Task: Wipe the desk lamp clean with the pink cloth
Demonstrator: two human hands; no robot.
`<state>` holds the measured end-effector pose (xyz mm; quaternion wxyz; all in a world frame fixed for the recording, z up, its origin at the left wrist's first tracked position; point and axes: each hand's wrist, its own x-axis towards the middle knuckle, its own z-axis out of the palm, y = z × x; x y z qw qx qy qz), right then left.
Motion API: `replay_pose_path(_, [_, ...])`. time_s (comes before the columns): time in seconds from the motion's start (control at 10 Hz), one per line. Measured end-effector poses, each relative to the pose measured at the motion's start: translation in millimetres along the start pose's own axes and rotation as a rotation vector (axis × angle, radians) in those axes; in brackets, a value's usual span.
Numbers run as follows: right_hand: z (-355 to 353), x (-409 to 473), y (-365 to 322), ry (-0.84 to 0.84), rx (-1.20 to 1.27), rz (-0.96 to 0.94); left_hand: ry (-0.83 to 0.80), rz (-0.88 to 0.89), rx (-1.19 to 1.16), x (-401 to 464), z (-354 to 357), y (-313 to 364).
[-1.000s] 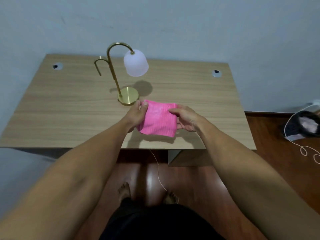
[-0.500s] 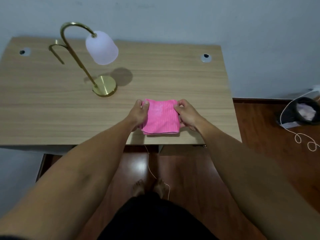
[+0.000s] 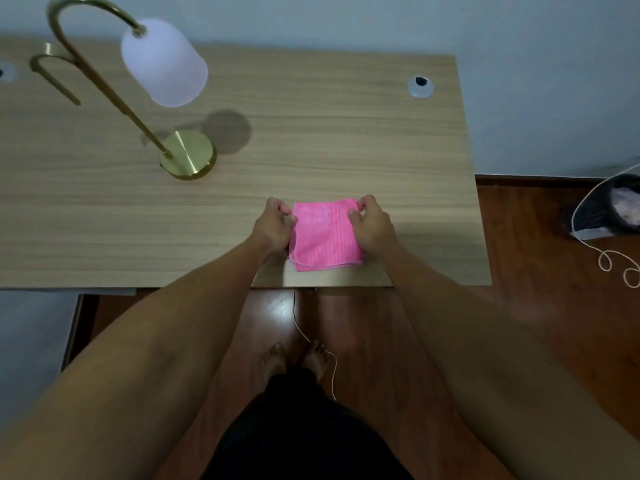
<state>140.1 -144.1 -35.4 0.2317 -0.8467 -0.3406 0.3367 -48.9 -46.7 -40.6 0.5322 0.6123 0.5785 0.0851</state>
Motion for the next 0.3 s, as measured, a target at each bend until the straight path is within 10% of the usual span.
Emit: replay_pose_path(0.3, [-13,-18,-10,0.094,-0.302,0.032,0.09,0.029,0.079,-9,-13,-2])
